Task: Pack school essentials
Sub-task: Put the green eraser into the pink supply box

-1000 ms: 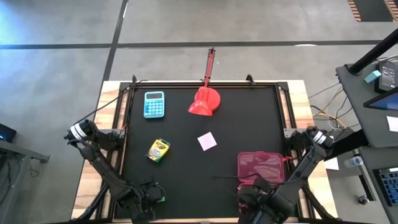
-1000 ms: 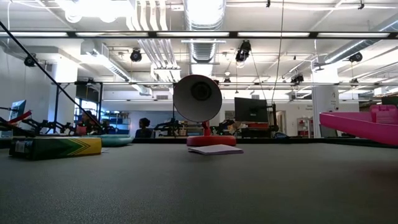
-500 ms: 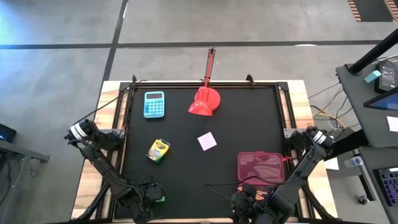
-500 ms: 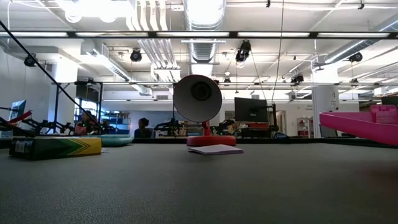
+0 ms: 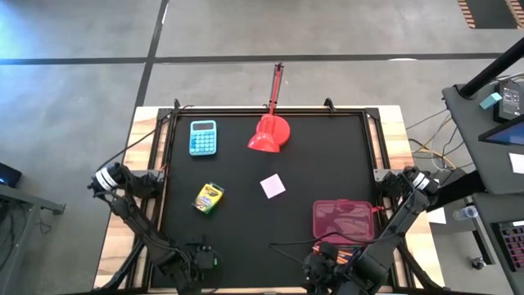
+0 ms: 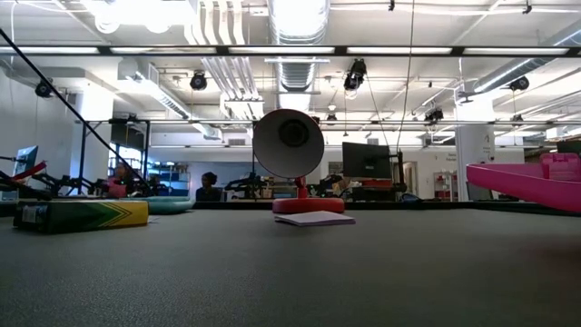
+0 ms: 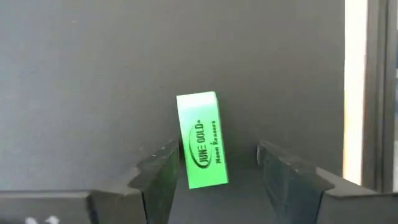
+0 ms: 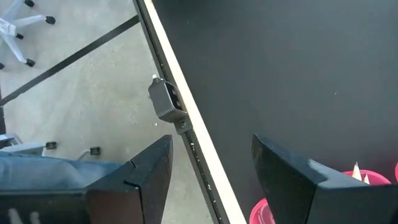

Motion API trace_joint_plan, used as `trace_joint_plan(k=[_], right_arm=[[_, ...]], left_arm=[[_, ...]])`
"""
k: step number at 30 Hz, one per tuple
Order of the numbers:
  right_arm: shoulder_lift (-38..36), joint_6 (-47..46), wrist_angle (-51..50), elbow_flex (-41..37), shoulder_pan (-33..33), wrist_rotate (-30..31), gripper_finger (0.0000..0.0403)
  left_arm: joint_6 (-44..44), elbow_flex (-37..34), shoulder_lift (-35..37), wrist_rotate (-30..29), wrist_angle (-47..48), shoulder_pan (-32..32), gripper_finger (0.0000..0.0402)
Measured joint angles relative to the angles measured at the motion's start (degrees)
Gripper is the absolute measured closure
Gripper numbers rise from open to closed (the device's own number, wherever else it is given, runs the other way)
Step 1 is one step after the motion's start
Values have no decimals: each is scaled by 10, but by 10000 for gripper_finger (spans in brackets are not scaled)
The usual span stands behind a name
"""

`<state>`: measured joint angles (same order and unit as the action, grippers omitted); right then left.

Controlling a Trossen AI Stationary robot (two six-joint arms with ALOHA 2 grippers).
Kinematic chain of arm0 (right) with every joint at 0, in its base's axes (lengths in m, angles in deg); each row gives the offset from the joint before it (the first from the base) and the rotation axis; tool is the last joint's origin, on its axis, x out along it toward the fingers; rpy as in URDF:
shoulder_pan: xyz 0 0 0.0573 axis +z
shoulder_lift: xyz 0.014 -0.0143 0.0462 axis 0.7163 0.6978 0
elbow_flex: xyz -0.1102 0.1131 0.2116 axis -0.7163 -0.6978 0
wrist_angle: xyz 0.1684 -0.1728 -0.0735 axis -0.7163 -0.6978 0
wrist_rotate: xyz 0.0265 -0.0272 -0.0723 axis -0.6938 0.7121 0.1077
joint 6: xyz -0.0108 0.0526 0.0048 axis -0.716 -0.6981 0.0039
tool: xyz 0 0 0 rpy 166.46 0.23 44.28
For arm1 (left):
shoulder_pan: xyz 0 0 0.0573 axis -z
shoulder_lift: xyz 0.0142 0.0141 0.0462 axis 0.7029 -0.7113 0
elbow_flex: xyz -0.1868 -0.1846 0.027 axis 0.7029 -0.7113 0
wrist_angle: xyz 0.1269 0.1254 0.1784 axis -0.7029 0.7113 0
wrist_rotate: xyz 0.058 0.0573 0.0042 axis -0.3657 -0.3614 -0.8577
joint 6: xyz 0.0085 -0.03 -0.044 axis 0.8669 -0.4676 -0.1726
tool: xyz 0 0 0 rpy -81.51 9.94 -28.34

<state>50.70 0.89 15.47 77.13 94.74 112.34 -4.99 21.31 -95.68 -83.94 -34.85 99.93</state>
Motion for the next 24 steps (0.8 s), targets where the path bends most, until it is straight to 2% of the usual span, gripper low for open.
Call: trace_joint_plan(k=[5, 10, 16, 24], right_arm=[[0, 0, 2, 0, 0, 0, 195], [0, 0, 3, 0, 0, 0, 195], [1, 0, 7, 0, 0, 0, 195], [1, 2, 9, 0, 0, 0, 195]], left_arm=[[-10, 4, -28, -10, 6, 0, 211], [-10, 3, -50, -15, 24, -1, 237], [-11, 1, -71, -21, 29, -1, 288], [-10, 7, -57, -29, 33, -5, 358]])
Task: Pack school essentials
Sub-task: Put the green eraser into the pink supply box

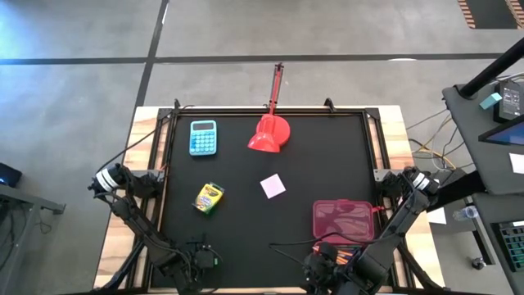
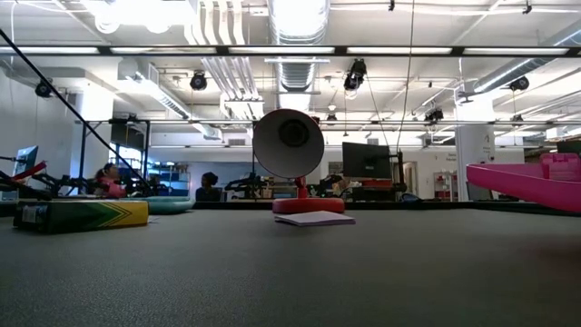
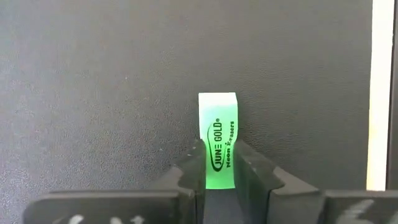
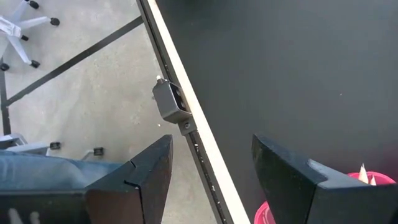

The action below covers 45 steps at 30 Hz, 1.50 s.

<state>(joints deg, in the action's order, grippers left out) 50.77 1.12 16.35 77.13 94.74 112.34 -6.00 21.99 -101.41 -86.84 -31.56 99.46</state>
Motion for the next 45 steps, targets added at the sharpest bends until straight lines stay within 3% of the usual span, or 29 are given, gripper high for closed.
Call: trace_joint_plan(k=[11, 19, 25, 30, 33, 38, 45], right_arm=[[0, 3, 2, 0, 0, -1, 195], [-3, 22, 12, -1, 0, 2, 195], [-4, 36, 80, -1, -5, 43, 195], [-7, -132, 110, -1, -22, 59, 195], [-8, -175, 118, -1, -27, 62, 195], [-16, -209, 119, -1, -37, 91, 195], [-48, -187, 120, -1, -49, 159, 195]], left_arm=[[5, 6, 71, -32, -18, -4, 353], [29, 9, 94, -61, -103, -13, 353], [127, 10, 96, -103, -256, -37, 352], [279, 11, 98, -187, -405, -63, 352], [360, 13, 98, -211, -472, -79, 352], [438, 44, 98, -223, -480, -105, 352], [513, 79, 99, -246, -475, -130, 352]])
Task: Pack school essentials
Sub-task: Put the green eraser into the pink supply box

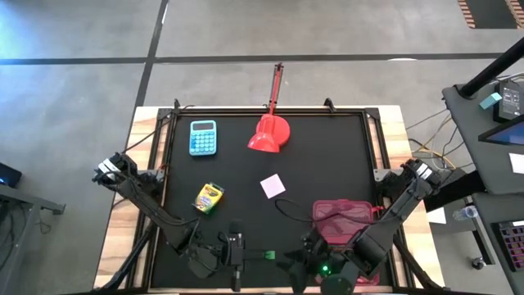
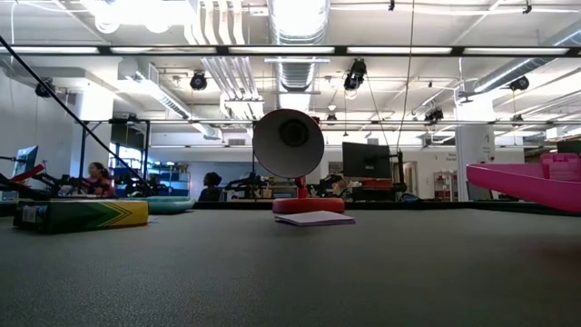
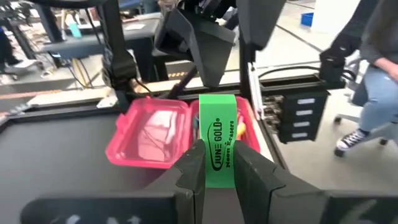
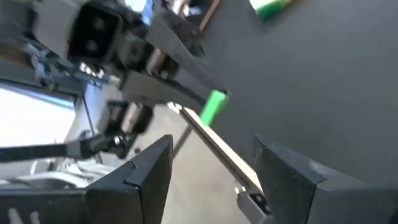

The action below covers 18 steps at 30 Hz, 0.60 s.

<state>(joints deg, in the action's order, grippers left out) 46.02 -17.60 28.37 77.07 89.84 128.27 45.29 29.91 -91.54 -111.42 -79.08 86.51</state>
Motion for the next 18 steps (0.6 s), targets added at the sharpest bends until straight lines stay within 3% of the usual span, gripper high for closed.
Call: trace_joint_plan(k=[7, 18], right_arm=[[-13, 0, -1, 0, -14, 23, 195], [-13, 34, -5, 0, -55, 24, 195]], left_arm=[[22, 13, 0, -51, 0, -15, 352], [61, 24, 0, -54, -1, -23, 352]])
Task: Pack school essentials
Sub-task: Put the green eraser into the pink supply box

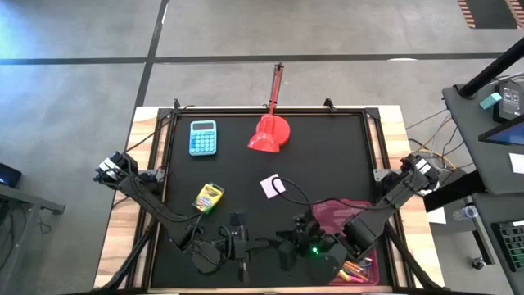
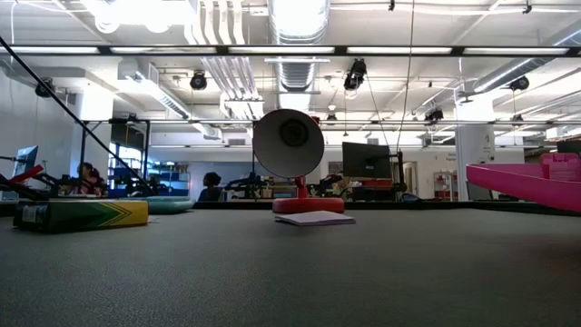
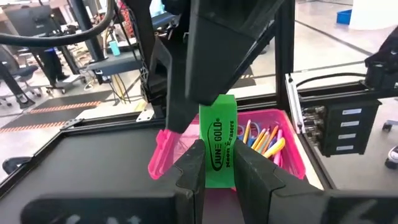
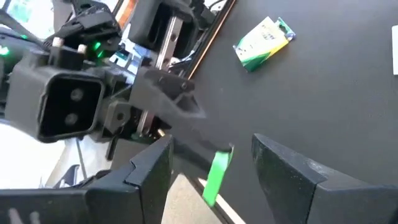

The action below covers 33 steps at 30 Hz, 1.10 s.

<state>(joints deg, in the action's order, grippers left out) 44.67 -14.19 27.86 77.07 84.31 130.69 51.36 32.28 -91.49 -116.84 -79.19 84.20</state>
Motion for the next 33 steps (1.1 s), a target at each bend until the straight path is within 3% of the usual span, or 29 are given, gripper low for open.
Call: trace_joint_plan(k=[9, 24, 33], right_arm=[[0, 6, -20, 0, -7, -10, 206], [0, 4, -58, 0, -9, -33, 315], [-1, 27, -58, 1, -14, -36, 322]], left_arm=[[16, 3, 0, -21, 1, -7, 352], [16, 3, 0, -21, 1, -14, 352], [14, 3, 0, -21, 1, -15, 352]])
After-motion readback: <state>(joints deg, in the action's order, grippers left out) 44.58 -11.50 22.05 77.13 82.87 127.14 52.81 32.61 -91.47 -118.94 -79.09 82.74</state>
